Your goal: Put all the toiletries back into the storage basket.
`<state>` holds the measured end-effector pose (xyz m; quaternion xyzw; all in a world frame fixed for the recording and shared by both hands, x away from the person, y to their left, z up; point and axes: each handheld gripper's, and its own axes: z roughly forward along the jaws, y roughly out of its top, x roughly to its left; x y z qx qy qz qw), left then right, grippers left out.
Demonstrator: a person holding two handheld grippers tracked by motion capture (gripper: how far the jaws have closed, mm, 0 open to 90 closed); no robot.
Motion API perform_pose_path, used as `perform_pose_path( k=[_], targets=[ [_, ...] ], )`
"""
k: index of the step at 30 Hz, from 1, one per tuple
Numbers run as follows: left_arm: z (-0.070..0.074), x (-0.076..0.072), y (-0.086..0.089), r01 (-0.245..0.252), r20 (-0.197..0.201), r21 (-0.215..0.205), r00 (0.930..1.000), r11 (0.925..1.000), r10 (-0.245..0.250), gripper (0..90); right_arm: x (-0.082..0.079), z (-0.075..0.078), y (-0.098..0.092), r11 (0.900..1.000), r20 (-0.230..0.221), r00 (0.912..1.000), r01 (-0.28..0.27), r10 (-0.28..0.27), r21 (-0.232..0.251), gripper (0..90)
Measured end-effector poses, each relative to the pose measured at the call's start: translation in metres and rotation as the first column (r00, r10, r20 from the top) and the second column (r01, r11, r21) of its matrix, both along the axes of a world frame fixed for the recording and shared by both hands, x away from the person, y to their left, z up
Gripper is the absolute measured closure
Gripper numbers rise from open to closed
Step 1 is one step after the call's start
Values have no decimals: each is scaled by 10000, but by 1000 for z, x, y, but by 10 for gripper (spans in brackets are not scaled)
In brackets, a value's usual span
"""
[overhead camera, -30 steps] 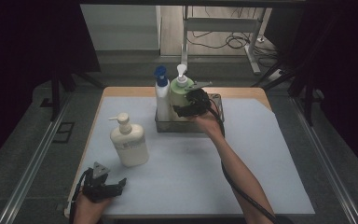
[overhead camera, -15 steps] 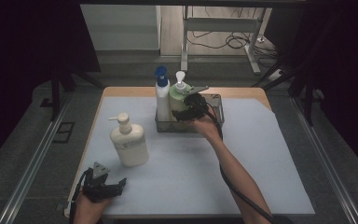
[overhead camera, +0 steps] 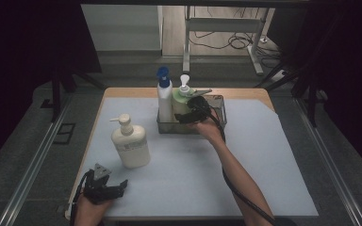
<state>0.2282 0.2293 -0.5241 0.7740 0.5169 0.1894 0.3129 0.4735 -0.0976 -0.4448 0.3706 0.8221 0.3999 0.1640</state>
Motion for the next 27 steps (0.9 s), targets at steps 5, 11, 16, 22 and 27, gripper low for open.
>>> perform_pose_path(
  k=[5,11,16,22,27],
  targets=[
    [0,0,0,0,-2,0,10000,10000,0,131,1,-2,-1,9998,-26,10000,59,-59,208,116],
    [0,0,0,-6,7,7,10000,10000,6,131,2,-1,-2,9996,-171,9999,7,-2,275,114],
    [0,0,0,-1,0,5,10000,10000,1,131,2,-3,-5,9993,-49,9999,-143,145,350,114],
    [0,0,0,-10,14,2,10000,10000,10,131,2,-2,-6,9993,23,9996,-291,290,236,114],
    [0,0,0,-11,15,0,10000,10000,11,131,0,0,-8,9993,59,9993,-371,370,104,91]
  ],
)
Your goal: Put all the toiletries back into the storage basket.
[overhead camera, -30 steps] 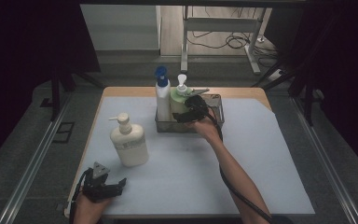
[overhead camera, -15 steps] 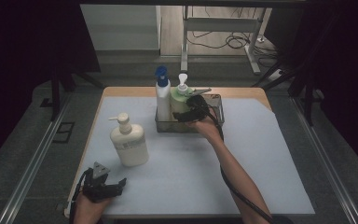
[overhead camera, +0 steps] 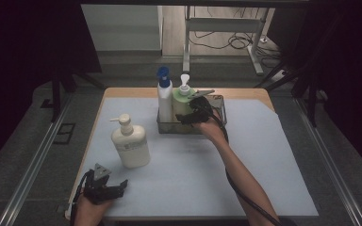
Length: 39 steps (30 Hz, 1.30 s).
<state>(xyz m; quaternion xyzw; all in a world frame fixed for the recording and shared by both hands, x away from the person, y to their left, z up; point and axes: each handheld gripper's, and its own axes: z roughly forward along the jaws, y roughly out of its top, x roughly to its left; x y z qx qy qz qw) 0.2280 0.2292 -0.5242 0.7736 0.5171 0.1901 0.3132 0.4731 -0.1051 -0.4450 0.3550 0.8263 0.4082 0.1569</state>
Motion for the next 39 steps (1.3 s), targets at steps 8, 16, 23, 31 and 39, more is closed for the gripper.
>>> perform_pose_path(
  k=[8,16,23,31,39],
  targets=[
    [0,0,0,-1,-3,7,10000,10000,1,131,-6,7,-10,10000,55,10000,-69,68,68,56],
    [0,0,0,-5,9,5,10000,10000,5,131,-13,12,-15,9996,228,9994,-273,274,-38,46],
    [0,0,0,5,-2,1,10000,10000,-5,131,-20,18,-19,9991,321,9986,-416,418,-67,42],
    [0,0,0,-4,2,-1,10000,10000,4,131,-27,20,-22,9981,391,9974,-591,597,-169,42],
    [0,0,0,3,-5,-2,10000,10000,-3,131,-35,22,-26,9972,475,9962,-723,732,-208,42]
  ],
)
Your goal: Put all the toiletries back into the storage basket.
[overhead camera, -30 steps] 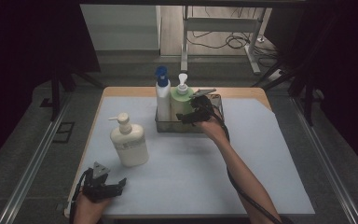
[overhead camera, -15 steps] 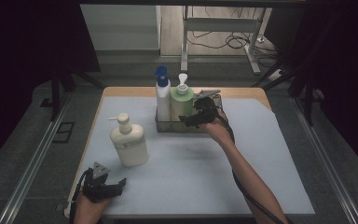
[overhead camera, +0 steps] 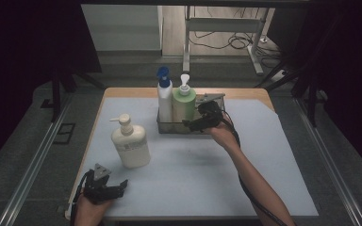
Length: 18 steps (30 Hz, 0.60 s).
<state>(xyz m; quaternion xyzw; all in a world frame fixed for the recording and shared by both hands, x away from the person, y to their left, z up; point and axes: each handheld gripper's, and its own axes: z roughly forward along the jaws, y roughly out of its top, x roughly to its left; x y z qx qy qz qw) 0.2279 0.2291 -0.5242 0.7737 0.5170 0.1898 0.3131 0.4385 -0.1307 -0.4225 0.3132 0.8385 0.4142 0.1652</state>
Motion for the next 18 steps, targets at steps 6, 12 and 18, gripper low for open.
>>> perform_pose_path(
  k=[6,12,18],
  targets=[
    [0,0,0,-4,5,6,10000,10000,4,131,-6,3,-3,9999,70,9999,-118,118,-60,42],
    [0,0,0,-7,5,7,10000,10000,7,131,-13,7,-5,9999,72,9999,-153,153,-59,42],
    [0,0,0,-4,4,9,10000,10000,4,131,-20,11,-7,9997,-16,9997,-248,248,-77,34]
  ],
)
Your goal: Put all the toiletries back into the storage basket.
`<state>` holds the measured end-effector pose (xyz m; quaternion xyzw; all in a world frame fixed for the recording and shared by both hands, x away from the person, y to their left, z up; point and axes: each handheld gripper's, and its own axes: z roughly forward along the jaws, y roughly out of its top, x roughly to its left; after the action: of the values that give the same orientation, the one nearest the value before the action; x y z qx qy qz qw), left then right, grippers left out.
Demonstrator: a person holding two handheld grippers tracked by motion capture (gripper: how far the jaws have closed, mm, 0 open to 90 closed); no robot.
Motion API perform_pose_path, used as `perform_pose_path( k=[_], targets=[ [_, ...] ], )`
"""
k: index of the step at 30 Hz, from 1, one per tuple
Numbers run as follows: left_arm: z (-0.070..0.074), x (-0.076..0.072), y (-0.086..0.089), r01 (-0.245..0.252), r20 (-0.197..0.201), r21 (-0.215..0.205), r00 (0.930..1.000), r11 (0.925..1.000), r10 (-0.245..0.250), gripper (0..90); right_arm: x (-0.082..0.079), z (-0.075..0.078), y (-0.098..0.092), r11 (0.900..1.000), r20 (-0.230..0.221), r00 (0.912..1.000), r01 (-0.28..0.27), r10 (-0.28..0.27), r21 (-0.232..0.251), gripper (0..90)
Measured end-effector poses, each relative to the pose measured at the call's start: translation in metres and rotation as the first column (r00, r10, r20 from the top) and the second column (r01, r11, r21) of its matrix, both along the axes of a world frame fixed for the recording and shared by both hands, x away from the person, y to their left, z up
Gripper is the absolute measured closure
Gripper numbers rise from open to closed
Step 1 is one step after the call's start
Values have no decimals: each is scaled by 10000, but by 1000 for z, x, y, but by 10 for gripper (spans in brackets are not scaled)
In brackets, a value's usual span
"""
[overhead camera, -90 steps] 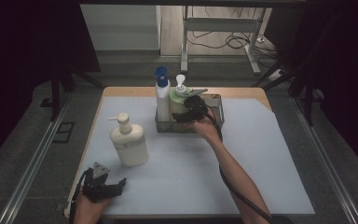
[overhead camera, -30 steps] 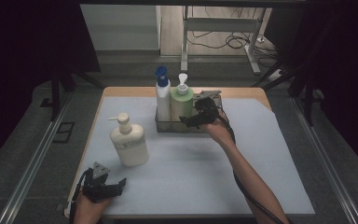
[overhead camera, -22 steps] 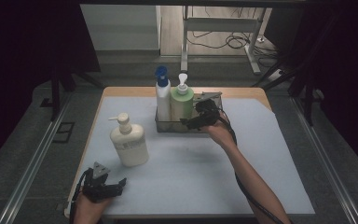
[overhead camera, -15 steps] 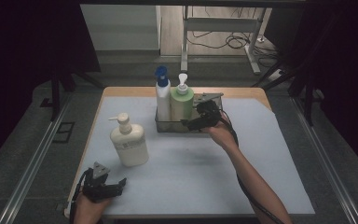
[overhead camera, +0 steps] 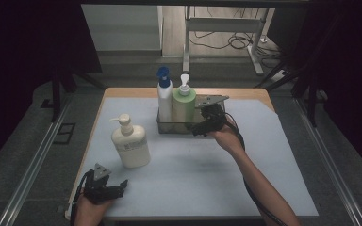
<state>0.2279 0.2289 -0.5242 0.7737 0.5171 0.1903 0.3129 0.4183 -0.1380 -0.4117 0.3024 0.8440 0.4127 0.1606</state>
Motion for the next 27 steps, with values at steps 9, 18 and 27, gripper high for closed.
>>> perform_pose_path(
  k=[9,18,27],
  targets=[
    [0,0,0,2,-2,-2,10000,10000,-2,131,-12,3,-4,9999,-6,9999,-160,160,34,8],
    [0,0,0,-2,1,-2,10000,10000,2,131,-23,3,-11,9997,-73,9996,-259,259,-10,0],
    [0,0,0,1,0,-3,10000,10000,-1,131,-36,-1,-20,9991,-220,9989,-416,414,-78,0]
  ],
)
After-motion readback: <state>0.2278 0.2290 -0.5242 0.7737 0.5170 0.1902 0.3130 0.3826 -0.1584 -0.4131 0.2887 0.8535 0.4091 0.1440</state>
